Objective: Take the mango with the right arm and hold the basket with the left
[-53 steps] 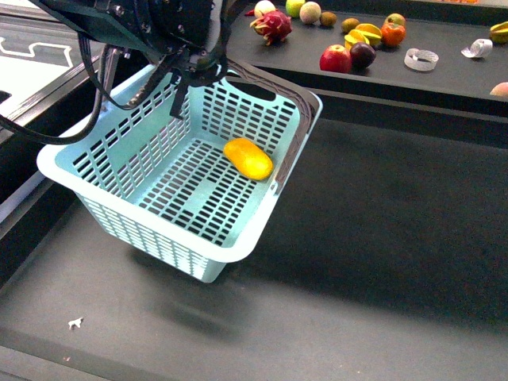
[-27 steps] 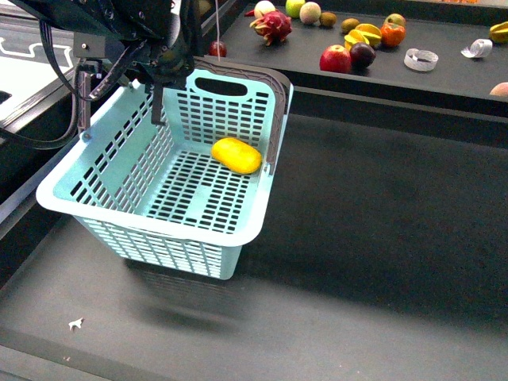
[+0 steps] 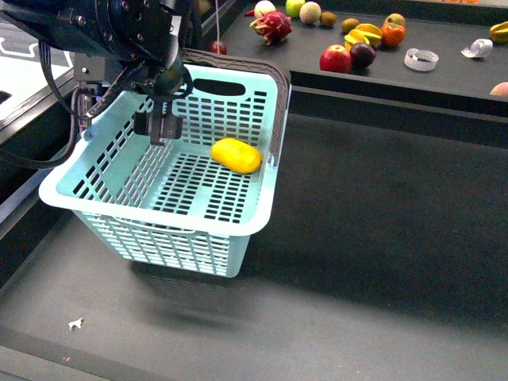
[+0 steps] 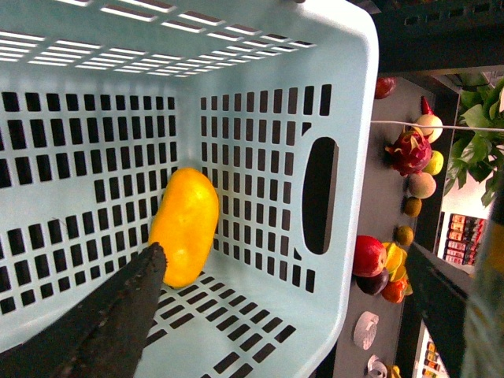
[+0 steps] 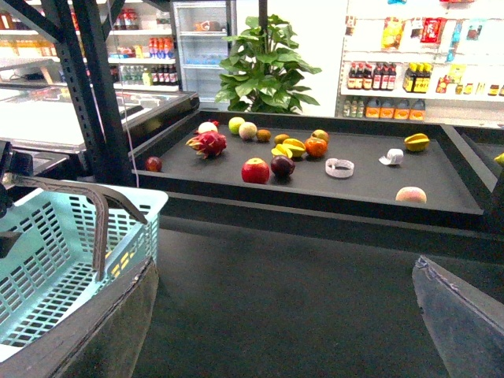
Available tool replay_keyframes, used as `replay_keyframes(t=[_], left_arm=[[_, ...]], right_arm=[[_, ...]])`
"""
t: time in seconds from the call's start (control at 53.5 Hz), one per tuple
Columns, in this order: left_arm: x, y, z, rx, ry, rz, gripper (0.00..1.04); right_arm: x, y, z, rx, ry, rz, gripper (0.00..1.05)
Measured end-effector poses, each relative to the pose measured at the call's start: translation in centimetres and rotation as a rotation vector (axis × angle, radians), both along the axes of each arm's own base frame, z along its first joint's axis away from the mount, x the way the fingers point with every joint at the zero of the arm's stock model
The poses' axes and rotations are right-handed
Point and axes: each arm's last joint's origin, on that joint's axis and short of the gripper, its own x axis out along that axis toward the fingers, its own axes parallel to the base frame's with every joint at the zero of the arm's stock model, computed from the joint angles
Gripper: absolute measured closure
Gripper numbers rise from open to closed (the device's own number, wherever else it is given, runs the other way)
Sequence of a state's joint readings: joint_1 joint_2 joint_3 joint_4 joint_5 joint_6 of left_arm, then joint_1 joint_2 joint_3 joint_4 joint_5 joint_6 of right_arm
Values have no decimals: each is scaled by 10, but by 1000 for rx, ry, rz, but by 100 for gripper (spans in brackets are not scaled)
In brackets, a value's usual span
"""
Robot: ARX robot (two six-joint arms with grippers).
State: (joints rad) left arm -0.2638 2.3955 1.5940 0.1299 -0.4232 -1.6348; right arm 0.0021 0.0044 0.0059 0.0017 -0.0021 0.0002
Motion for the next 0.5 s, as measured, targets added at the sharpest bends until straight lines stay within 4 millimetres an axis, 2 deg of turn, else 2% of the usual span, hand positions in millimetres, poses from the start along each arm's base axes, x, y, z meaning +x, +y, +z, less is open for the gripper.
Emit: replay_keyframes(t=[0.056,0.112,0.505], left_arm=[[-1,0,-2,1,5,0,6],[-3,1,-3,1,10,3,9],[-15,5,-6,-22,28,27,8]], right_arm=[[0,0,0,0,0,0,8],[0,0,0,0,0,0,8],[0,0,0,0,0,0,8]])
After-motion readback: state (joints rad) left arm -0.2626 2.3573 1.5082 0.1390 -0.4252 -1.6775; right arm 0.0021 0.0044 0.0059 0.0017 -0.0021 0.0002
